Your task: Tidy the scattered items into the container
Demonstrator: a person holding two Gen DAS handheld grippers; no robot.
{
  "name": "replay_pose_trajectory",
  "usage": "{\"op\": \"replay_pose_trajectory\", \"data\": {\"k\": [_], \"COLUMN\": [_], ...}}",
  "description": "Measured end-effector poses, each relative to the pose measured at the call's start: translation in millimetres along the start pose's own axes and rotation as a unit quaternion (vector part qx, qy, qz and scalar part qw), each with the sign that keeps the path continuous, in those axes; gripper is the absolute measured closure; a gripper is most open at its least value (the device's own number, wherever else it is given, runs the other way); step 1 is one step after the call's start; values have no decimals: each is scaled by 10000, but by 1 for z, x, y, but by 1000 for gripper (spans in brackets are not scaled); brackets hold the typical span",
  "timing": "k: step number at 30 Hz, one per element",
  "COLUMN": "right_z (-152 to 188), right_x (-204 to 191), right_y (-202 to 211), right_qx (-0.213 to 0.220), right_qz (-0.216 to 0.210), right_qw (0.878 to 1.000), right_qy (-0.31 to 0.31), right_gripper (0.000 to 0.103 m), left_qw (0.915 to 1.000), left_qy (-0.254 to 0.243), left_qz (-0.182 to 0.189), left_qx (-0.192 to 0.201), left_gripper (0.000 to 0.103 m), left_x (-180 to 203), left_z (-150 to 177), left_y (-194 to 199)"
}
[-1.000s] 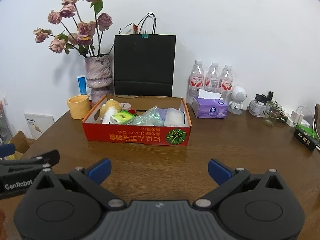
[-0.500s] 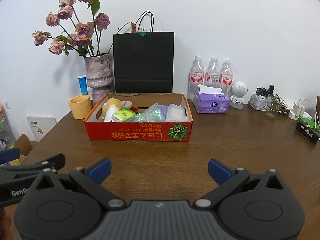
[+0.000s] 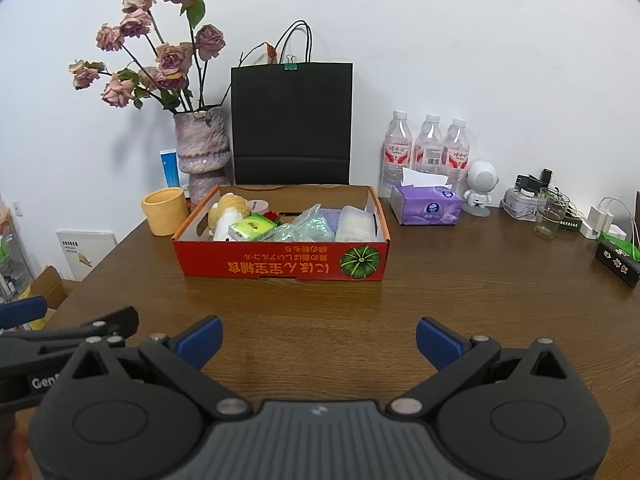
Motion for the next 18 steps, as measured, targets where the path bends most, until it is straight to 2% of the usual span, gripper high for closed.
{"op": "replay_pose_trajectory", "data": {"k": [18], "right_z": [0], "right_x": [-5], "right_y": [1], "right_qx": [20], "right_qz": [7], "right_qw": [9999], "right_qy": [127], "right_gripper": [0], "left_qw": [10000], "left_qy": [2], "left_qz": [-72], "left_qx": [-5], "left_gripper": [0], "left_x": [-4], "left_z": [2], "left_y": [-1]}}
Point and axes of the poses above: each gripper's, at about its wrist camera, not at the fingertips, and y roughly against the way its jaws point, x to its right, z to its underside, the point moved 3 cm from there along -y, roughly the way its jaws point, and after that the axes turned 5 degrees about y, right-handed, at the moved point
